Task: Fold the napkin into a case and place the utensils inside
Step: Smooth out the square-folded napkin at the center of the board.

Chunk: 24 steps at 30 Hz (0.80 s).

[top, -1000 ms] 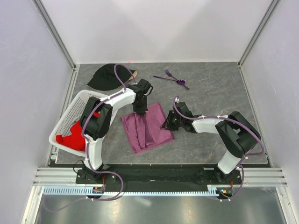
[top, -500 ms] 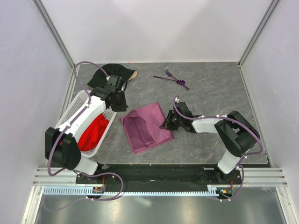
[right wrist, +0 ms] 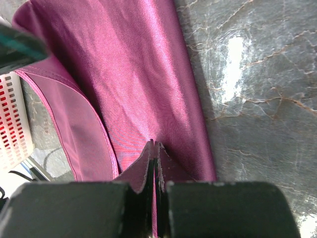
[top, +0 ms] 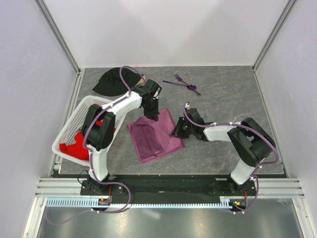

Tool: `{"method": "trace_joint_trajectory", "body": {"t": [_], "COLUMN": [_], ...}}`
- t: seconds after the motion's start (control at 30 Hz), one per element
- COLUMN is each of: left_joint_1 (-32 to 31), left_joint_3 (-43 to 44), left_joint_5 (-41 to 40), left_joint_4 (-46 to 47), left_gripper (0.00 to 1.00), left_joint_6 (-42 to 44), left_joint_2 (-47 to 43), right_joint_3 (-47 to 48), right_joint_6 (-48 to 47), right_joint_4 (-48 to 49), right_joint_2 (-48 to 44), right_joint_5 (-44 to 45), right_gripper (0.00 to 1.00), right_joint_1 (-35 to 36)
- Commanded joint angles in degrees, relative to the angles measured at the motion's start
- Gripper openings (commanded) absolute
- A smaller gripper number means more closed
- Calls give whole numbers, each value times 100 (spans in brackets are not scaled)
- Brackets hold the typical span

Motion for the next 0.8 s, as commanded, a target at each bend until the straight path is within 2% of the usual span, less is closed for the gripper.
{"method": "trace_joint_trajectory", "body": {"t": [0.0,0.23,0.47,0.53,0.6,0.63,0.67,0.77], "left_joint_1": [53,62,298,491,983,1167,1543,1723], "left_joint_3": [232,-146,-541,-962,-1461,-1648,-1823,-2124], "left_joint_5": [20,-120,-304,-427,-402,-436,-428,-130], "left_joint_4": [36,-192,-1000,-1106,-1141,-1089,-1028,-790], "left_gripper": [17,16,13,13,13,13,15,17], "left_joint_6": [170,354,925,970,935,874,838,838], "left_joint_2": [370,72,-349,-1013,-1604,-2294,-2553,-2986], "right_joint_3": [23,49,14,5,-3,5,14,40], "right_joint_6": [-181,-111,-85,-85,-85,-67,-76,-67], "right_joint_4": [-248,-230,-230,-230,-239,-239,-239,-195], "right_joint_2": [92,189,198,198,171,180,171,215], "right_joint_5": [82,100,100,91,91,74,73,21], "right_gripper": [0,0,0,0,0,0,0,0], "right_joint_1": [-13,-5,-13,-5,-5,-13,-13,-5]}}
